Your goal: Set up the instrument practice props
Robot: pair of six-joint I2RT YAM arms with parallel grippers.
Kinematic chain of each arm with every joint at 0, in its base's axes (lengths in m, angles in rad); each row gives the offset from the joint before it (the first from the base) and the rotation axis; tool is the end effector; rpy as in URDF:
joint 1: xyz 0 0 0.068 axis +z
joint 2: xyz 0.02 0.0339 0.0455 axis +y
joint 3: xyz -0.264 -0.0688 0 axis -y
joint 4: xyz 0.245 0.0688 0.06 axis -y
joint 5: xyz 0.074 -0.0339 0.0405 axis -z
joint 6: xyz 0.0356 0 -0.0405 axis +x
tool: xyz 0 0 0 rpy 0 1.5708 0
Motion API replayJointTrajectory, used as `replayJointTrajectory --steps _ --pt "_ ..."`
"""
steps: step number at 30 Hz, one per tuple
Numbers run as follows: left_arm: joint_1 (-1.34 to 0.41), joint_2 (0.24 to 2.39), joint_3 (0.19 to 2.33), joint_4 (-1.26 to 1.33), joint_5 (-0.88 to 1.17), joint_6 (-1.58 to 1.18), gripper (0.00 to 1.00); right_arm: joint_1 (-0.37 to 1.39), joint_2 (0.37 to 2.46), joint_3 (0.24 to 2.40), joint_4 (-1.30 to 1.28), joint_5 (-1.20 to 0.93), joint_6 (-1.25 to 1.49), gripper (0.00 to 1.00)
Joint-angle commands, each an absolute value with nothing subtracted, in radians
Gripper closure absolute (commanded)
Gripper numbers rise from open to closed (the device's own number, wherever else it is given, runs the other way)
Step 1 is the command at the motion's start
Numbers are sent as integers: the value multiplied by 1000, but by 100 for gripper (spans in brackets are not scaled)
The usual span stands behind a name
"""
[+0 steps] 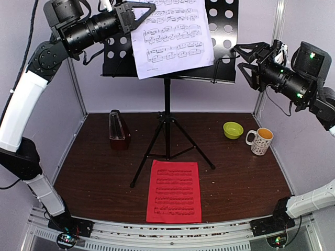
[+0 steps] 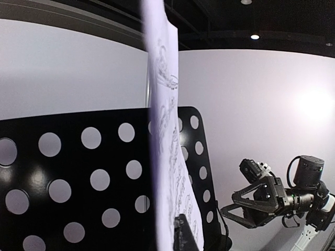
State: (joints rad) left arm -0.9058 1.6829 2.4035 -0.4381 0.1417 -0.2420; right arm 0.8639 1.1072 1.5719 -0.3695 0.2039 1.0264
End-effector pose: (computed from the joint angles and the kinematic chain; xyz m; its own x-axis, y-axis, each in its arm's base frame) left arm 0.1805 -0.2384 0.6130 -0.0398 -0.3338 -0.9418 0.8788 0.4369 -0.1919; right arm 0.1370 0.1493 0.5234 -0.4930 0.7126 -0.4991 -0.3707 0.3469 0.8615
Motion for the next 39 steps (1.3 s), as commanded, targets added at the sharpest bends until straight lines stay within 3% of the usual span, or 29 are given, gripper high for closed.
replayJointTrajectory --steps 1,30,39 --pt "-902 1689 2441 -334 178 -244 100 864 1108 1593 -293 199 1095 40" --pt "-902 1728 2424 -304 212 -224 100 897 1178 1553 -196 193 1204 65" --pt "-902 1745 2425 -303 196 -208 100 897 1184 1565 -195 205 1153 88"
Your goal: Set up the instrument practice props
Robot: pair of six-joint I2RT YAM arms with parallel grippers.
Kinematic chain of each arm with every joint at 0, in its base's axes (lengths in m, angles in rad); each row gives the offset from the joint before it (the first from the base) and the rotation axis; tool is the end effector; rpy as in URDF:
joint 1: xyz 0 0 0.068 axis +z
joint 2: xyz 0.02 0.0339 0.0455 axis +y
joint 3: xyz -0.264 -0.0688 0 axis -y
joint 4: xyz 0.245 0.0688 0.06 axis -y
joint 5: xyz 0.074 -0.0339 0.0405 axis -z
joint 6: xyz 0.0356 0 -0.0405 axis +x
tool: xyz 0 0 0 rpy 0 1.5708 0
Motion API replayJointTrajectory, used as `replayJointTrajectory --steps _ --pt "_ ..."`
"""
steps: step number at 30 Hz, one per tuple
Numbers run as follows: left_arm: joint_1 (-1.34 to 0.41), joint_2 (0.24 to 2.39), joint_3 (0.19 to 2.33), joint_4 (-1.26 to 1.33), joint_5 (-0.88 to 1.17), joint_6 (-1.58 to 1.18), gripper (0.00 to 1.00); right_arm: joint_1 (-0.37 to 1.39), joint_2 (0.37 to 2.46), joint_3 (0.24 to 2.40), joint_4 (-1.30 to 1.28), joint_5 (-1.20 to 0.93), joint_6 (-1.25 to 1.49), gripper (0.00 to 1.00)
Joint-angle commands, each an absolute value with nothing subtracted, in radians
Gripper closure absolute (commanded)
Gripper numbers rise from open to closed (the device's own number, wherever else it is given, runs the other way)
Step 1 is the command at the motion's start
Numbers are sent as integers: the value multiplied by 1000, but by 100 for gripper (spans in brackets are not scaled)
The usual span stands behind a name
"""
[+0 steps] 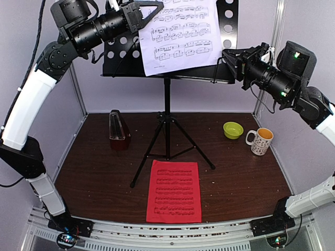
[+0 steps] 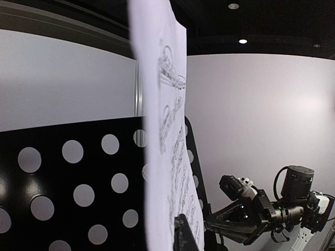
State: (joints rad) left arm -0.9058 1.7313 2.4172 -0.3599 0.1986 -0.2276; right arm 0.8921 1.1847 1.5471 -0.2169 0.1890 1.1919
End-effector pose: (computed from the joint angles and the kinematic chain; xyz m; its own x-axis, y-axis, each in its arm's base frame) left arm 0.1900 -0.2537 0.6106 -0.0076 -0.3488 -0.9372 0.9085 0.3892 -0.1522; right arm 0.1535 0.1797 0.5168 -0.5682 0.7490 -0.3407 -0.3242 0.1767 0.9293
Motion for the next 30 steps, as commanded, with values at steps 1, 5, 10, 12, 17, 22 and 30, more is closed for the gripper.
replayJointTrajectory --steps 1,5,10,12,17,22,30 --pt "-902 1747 2426 -300 192 -206 100 897 1185 1569 -193 205 1139 92" --pt "-902 1766 2439 -299 187 -195 100 899 1186 1587 -180 203 1034 100" --pt "-893 1795 2473 -314 193 -181 100 898 1193 1595 -169 161 946 100" --pt "-889 1800 2473 -307 207 -178 100 898 1193 1588 -146 129 914 100" --pt "-878 1818 2478 -285 267 -168 98 897 1185 1591 -129 86 795 100" --pt "-869 1831 2496 -277 334 -105 95 897 1173 1597 -147 56 696 100" --pt "-847 1858 2523 -242 387 -57 99 897 1159 1582 -141 24 638 100"
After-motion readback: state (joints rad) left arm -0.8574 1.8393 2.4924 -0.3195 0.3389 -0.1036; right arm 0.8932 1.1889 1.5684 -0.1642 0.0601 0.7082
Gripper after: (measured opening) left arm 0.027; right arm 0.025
